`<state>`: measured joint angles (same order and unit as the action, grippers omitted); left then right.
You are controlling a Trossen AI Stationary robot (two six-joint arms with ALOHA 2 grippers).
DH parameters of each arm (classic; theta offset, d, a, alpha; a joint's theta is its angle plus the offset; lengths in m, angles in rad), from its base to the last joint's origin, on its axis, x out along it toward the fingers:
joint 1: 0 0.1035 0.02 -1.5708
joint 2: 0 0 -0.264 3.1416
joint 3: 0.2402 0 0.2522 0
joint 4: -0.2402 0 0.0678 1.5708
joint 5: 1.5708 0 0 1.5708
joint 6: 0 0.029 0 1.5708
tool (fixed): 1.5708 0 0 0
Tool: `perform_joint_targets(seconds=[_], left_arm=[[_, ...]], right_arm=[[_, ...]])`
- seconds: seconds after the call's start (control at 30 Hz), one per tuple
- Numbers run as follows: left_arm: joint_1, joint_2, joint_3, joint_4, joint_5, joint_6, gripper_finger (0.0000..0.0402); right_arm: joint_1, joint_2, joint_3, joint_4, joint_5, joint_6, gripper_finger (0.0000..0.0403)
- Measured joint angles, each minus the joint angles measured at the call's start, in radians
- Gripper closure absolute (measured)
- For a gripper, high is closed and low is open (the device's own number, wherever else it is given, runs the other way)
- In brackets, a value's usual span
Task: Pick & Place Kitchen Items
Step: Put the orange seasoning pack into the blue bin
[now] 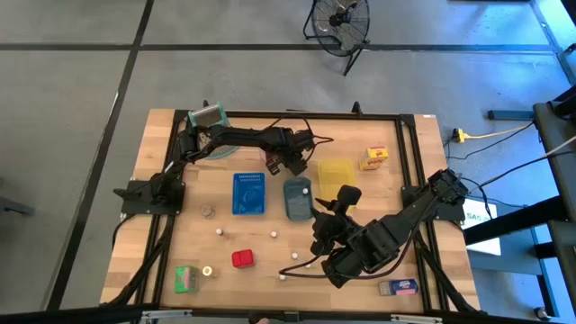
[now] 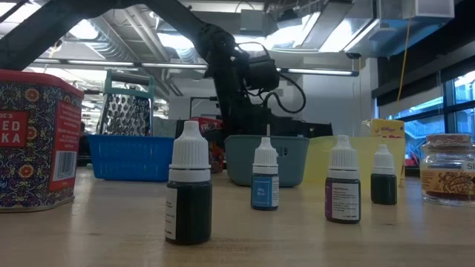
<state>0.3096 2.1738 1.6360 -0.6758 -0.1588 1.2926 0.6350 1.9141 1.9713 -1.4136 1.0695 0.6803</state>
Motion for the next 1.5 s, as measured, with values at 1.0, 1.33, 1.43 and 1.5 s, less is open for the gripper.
perform_joint_targets(seconds=[1.0, 1.33, 1.43, 1.5], left_arm=[[-0.037, -0.144, 0.005, -0.042, -0.218, -0.08, 0.0381], [-0.149, -0.398, 0.005, -0.194, -0.185, -0.259, 0.0383], [-0.181, -0.501, 0.005, -0.247, -0.162, -0.338, 0.0383], [-0.199, -0.578, 0.005, -0.274, -0.063, -0.396, 0.0383]], right_arm=[[-0.001, 0.0, 0.0, 0.005, 0.063, -0.069, 0.0272], [0.016, -0.004, 0.011, 0.042, 0.154, -0.29, 0.0272], [0.032, -0.005, 0.031, 0.087, 0.175, -0.371, 0.0272], [0.042, -0.005, 0.034, 0.121, 0.183, -0.437, 0.0272]])
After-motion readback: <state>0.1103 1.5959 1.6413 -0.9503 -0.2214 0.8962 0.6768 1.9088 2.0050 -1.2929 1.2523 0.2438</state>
